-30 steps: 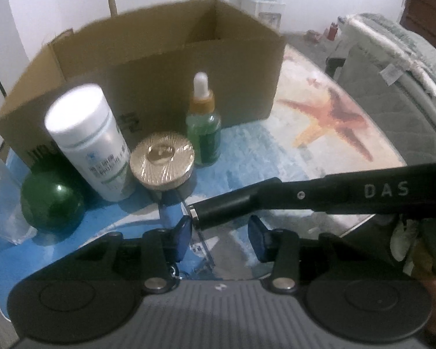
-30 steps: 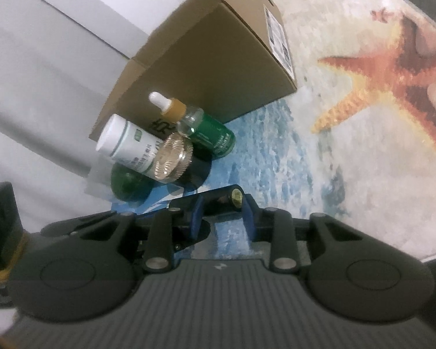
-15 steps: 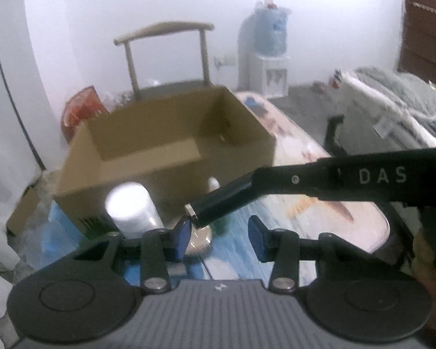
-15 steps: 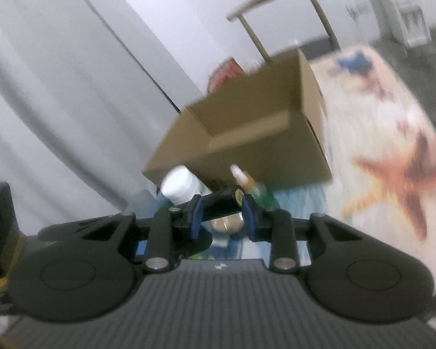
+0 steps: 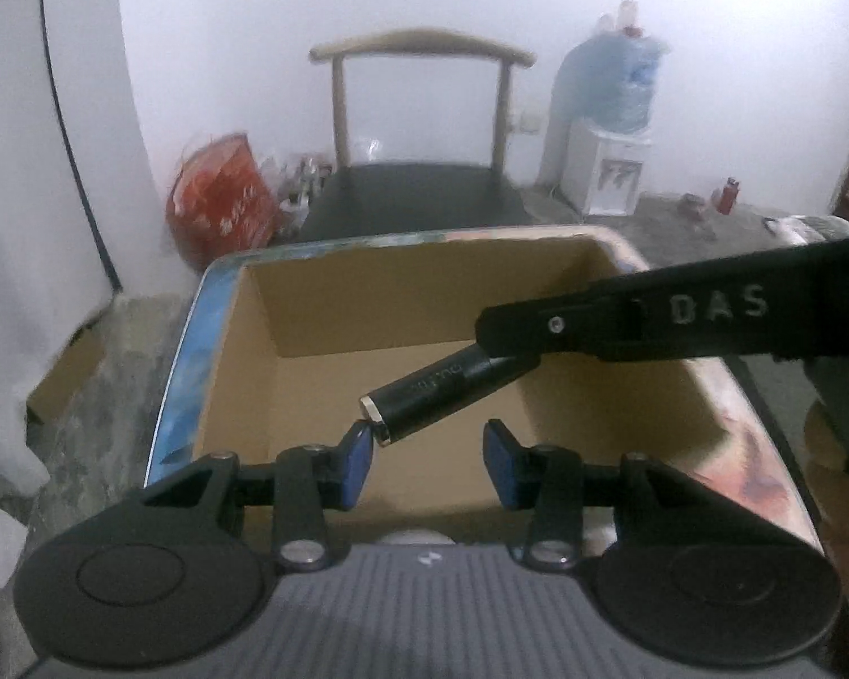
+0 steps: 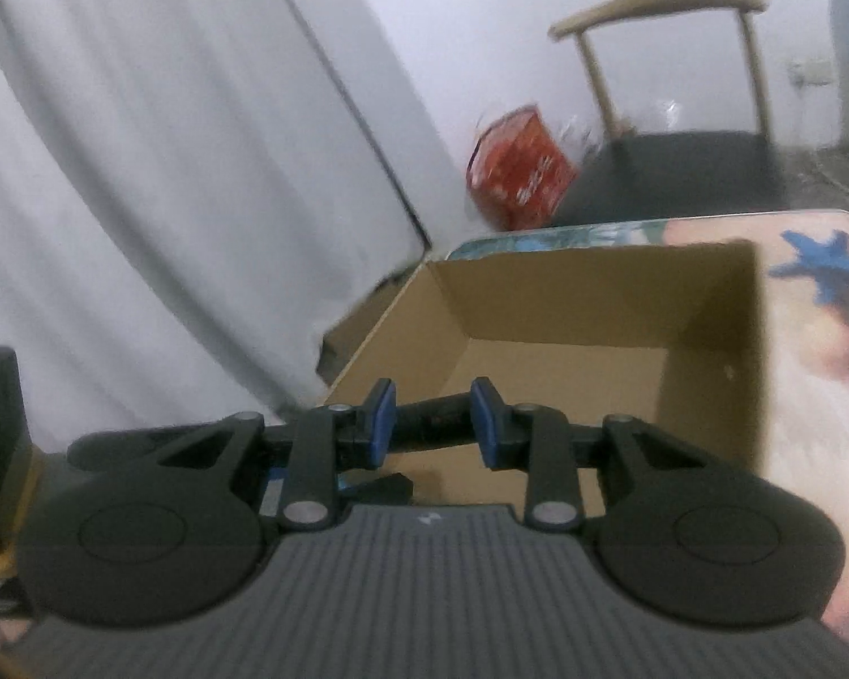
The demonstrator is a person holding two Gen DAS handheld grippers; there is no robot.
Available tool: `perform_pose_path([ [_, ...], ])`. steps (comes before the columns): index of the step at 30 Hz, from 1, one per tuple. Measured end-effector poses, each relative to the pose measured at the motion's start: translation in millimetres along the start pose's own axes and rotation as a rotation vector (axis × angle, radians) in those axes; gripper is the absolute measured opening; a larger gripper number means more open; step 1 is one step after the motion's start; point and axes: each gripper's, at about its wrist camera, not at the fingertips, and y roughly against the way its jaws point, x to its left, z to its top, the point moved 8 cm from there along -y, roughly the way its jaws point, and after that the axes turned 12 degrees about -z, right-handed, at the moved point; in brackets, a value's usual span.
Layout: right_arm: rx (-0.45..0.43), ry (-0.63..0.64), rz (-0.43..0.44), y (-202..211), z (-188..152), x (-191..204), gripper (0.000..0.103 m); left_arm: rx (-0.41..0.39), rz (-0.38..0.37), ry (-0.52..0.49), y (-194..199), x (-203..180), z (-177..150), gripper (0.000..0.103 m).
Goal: Organize rigid objects
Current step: 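Carry the black cylinder into the cardboard box and open the right tool, then withdraw the right tool from the box back over the table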
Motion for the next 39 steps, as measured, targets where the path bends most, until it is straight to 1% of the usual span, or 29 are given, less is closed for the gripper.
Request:
perform_pose_path([
  [4, 0.145, 0.018, -0.019, -70, 29, -4, 0.028, 0.069, -0.006, 0.072, -40, 36, 13, 0.044],
  [7, 0.246, -0.014, -0.019, -123, 48, -12, 0.028, 0.112, 0.001, 0.111, -68, 58, 19, 0.044],
  [10, 0.315, -0.056, -0.020, -173, 60, -18, 0.028, 0.131, 0.023, 0.130, -85, 74, 19, 0.043],
  [11, 0.332, -0.066, -0.014, -185, 63, -20, 0.028, 0.135, 0.039, 0.135, -90, 78, 20, 0.044],
  [13, 0.337, -0.086, -0.035, -212, 73, -24, 0.029, 0.136, 0.048, 0.148, -93, 84, 21, 0.044],
  [16, 0.327, -0.101, -0.050, -222, 76, -29, 0.030, 0.129, 0.032, 0.153, -84, 85, 18, 0.044],
  [18, 0.318, -0.113, -0.033, -215, 77, -33, 0.030, 0.116, 0.039, 0.149, -72, 85, 17, 0.044],
  [21, 0.294, -0.101, -0.034, -189, 76, -41, 0.030, 0.078, 0.023, 0.157, -50, 82, 18, 0.046],
  [25, 0.242, -0.092, -0.008, -129, 70, -50, 0.030, 0.015, -0.016, 0.152, -12, 72, 16, 0.050],
  [29, 0.172, -0.080, 0.031, -56, 54, -58, 0.030, -0.043, -0.040, 0.125, 33, 51, 2, 0.055],
  [31, 0.132, -0.087, 0.057, -16, 40, -60, 0.030, -0.068, -0.055, 0.114, 54, 43, -6, 0.057],
  [34, 0.077, -0.101, 0.090, 40, 10, -58, 0.030, -0.096, -0.075, 0.098, 82, 27, -30, 0.060],
  [36, 0.056, -0.114, 0.104, 67, -17, -57, 0.030, -0.087, -0.087, 0.089, 92, 17, -50, 0.060],
  [39, 0.078, -0.170, 0.146, 86, -68, -57, 0.030, -0.046, -0.102, 0.078, 95, 6, -82, 0.060],
])
